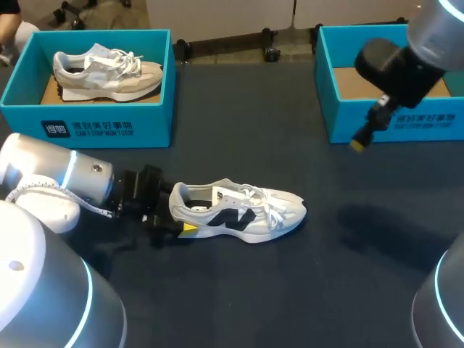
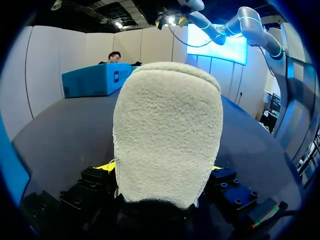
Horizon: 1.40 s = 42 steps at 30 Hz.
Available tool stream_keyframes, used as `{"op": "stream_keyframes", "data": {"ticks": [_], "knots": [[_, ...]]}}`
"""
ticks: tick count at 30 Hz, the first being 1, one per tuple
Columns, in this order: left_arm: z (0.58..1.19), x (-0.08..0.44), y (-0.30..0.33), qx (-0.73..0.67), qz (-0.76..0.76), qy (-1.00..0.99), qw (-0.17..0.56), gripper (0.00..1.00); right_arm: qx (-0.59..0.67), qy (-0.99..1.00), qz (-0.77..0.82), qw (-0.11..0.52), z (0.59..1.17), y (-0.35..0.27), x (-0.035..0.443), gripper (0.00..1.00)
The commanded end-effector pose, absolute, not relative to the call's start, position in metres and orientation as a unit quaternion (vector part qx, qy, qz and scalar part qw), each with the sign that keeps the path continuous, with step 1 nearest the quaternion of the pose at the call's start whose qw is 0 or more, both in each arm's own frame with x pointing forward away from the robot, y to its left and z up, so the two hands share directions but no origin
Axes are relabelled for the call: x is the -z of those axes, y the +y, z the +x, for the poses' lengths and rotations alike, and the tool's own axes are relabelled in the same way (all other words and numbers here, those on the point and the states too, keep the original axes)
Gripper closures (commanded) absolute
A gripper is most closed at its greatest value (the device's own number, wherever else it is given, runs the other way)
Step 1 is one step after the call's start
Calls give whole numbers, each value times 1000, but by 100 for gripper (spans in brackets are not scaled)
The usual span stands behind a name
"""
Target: Take the shoe out of the shoebox, open the shoe tongue, remove and reinsert the insole, then place the shoe into the shoebox
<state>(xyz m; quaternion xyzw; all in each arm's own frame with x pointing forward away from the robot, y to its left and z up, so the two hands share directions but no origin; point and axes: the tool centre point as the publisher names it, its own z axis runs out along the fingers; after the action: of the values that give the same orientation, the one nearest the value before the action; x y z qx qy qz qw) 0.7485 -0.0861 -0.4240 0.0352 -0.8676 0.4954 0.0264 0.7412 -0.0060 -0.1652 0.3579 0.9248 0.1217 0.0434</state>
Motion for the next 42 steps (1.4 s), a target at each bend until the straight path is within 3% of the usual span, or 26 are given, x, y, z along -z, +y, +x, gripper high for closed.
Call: {"op": "stream_keyframes", "data": {"ticks": [1,21,42], "knots": [[749,423,-85,-494,36,-868,27,100,-109,913,390,44,752,26,172,0],[749,423,-85,-494,36,-868,27,100,-112,899,420,55,743,99,197,0],[749,423,-85,-494,36,-868,27,100,-150,899,408,49,734,129,209,0]]}}
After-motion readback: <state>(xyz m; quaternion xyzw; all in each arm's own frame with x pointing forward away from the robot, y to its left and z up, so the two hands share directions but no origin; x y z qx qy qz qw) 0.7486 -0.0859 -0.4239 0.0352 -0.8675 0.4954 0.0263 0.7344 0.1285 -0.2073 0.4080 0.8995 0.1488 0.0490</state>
